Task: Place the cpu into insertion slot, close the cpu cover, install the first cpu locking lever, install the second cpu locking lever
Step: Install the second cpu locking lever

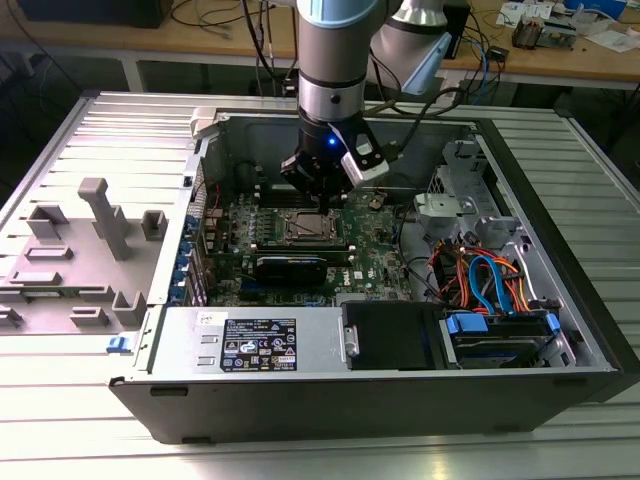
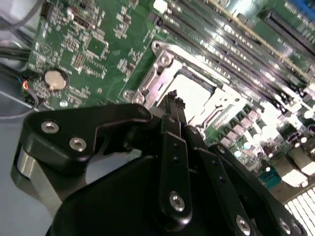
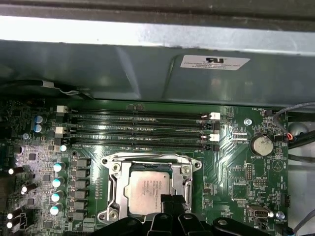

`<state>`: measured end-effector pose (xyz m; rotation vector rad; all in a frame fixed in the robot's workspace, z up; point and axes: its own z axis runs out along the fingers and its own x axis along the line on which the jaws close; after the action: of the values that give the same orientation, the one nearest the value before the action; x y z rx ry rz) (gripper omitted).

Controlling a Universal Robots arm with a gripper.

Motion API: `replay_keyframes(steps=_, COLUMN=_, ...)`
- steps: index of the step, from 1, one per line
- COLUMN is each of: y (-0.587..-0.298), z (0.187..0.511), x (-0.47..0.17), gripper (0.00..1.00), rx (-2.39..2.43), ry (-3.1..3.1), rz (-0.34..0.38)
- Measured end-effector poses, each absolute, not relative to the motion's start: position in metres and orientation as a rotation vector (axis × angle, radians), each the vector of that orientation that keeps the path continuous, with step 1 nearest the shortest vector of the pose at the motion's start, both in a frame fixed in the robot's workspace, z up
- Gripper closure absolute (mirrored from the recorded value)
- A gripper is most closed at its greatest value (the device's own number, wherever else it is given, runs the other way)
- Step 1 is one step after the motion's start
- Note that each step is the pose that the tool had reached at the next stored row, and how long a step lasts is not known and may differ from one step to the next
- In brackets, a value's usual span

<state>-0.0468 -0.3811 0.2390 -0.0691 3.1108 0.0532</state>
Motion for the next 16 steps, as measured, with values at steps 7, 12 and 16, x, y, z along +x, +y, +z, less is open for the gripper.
replay_keyframes(steps=7, y=-0.387, z=0.239, x=-0.049, gripper=0.89, rx=-0.069, ry=3.111, rz=0.053)
replay_keyframes(steps=12, y=-0.393, z=0.239, x=-0.05, gripper=0.89, rx=-0.069, ry=3.111, rz=0.053)
replay_keyframes(steps=16, y=-0.398, z=0.239, x=-0.05, gripper=0.89, rx=-0.069, ry=3.125, rz=0.06)
